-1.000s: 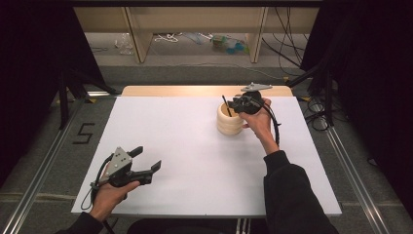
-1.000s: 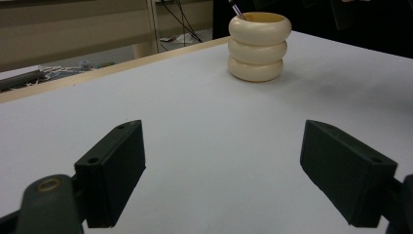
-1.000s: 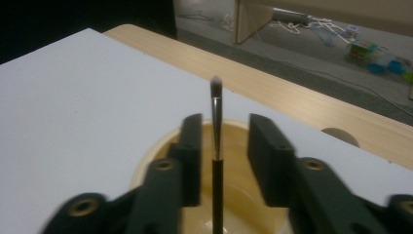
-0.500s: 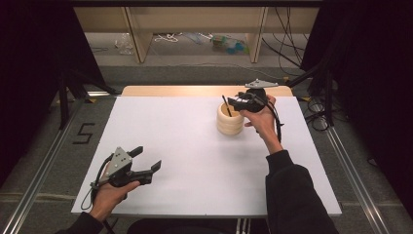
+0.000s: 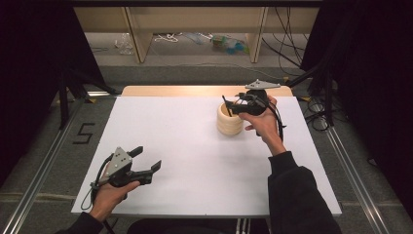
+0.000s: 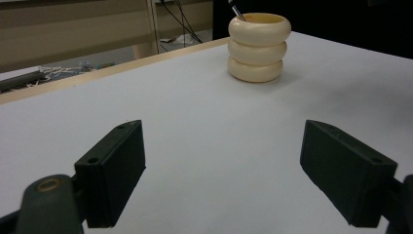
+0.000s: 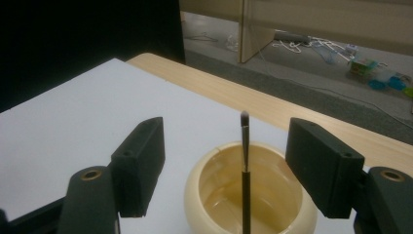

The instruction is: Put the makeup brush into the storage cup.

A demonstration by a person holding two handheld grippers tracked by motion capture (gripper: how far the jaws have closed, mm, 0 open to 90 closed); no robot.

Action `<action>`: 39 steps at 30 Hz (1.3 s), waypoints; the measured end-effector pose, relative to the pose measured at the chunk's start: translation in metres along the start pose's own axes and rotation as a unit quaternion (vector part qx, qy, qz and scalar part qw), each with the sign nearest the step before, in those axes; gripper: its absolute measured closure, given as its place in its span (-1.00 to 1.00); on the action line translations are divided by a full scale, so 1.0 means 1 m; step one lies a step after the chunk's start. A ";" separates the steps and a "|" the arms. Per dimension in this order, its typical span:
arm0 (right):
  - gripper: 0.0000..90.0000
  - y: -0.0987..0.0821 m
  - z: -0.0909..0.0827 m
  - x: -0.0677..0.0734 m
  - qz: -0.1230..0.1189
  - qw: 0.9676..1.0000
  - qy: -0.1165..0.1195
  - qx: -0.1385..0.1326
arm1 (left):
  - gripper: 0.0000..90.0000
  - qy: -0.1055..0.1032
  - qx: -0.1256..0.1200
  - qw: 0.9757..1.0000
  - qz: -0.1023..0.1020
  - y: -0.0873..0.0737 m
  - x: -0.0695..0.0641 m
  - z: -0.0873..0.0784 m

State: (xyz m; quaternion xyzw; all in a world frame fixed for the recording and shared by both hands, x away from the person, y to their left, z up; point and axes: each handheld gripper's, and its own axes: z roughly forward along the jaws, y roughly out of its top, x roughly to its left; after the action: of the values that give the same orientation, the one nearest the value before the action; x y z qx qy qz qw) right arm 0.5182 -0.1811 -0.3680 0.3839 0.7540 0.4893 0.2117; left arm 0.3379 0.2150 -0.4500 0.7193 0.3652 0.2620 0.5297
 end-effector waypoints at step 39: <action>-0.39 -0.023 -0.029 0.028 -0.017 0.999 0.026 -0.015 | -0.63 0.000 0.001 1.000 0.001 0.000 0.001 0.000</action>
State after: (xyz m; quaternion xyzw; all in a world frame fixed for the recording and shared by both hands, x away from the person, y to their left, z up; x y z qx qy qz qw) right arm 0.4721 -0.1813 -0.3747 0.3553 0.7583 0.5063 0.2059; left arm 0.3382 0.2158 -0.4499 0.7201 0.3647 0.2625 0.5288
